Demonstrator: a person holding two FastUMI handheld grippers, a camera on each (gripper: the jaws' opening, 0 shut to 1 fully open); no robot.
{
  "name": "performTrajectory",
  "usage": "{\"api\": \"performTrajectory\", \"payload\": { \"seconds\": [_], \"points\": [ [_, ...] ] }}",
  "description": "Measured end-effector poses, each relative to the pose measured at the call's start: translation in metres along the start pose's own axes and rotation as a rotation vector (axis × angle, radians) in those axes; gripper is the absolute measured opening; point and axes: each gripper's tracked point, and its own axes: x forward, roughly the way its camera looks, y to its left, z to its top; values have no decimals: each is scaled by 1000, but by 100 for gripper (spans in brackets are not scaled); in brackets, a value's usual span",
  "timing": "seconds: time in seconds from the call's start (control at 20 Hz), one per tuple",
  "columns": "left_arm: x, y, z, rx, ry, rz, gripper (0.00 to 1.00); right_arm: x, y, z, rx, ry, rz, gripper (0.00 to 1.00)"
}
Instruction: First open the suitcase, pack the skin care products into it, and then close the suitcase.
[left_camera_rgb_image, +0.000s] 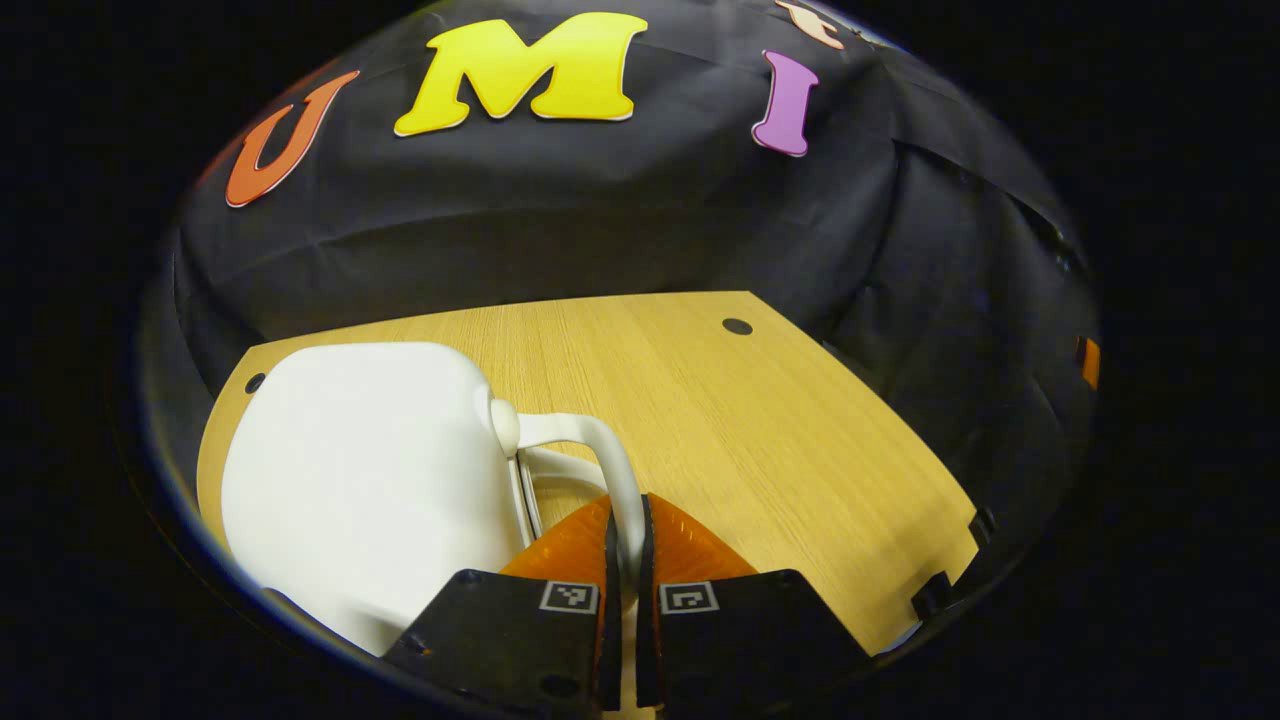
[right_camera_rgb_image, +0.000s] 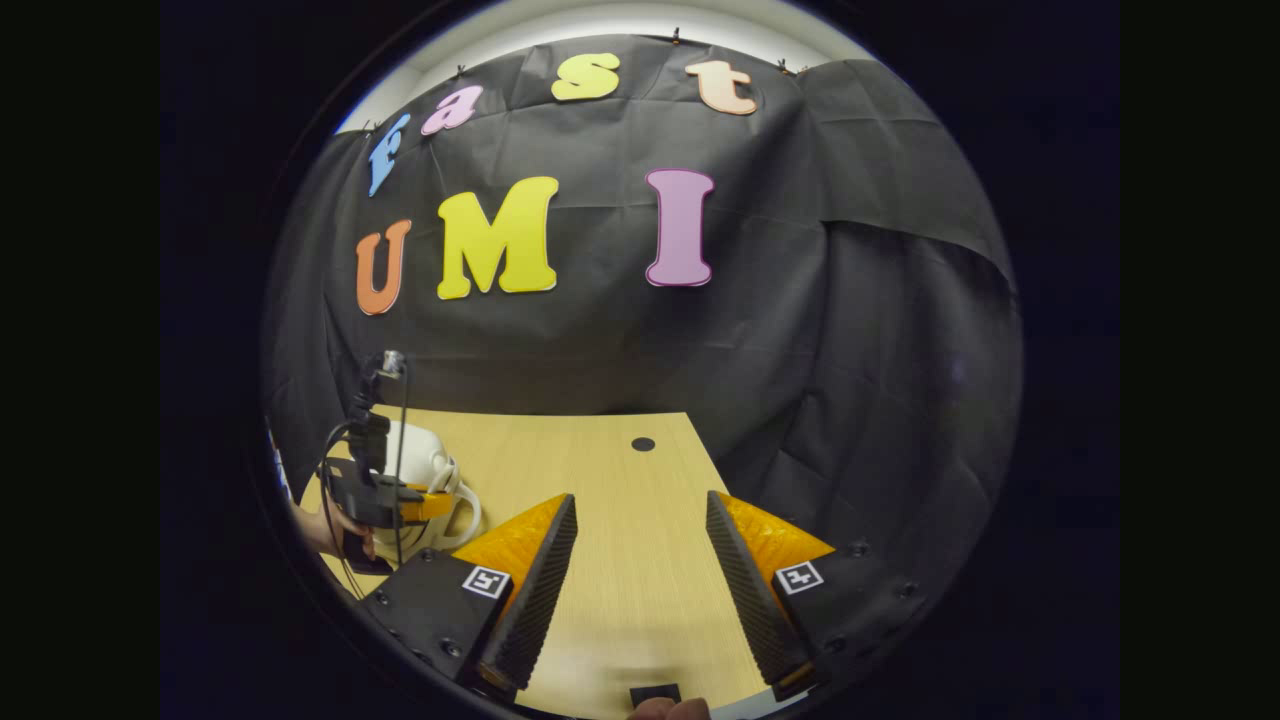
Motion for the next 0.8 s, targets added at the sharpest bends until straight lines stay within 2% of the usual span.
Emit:
{"api": "performTrajectory", "payload": {
  "seconds": [0.05,0.1,0.15,0.3,0.35,0.5,0.65,0.8],
  "points": [
    [3,-3,-1,27,3,-6,9,2,1,1,-1,1,5,78],
    [4,-8,-1,44,12,-25,19,5,3,1,-2,4,8,76],
    [6,-13,-1,40,13,-42,16,8,3,3,0,4,13,78],
    [-7,-21,5,15,9,-50,43,17,11,11,-3,-7,32,77],
    [-13,-24,13,9,-10,-49,48,21,17,15,-4,-15,44,78],
    [-45,-24,55,-2,-124,-32,92,33,41,30,-12,-42,95,77],
    [-100,-15,124,-8,-327,16,94,44,70,66,-10,-119,138,78],
    [-170,-1,179,-5,-526,101,94,50,90,117,-17,-253,105,77]
  ]
}}
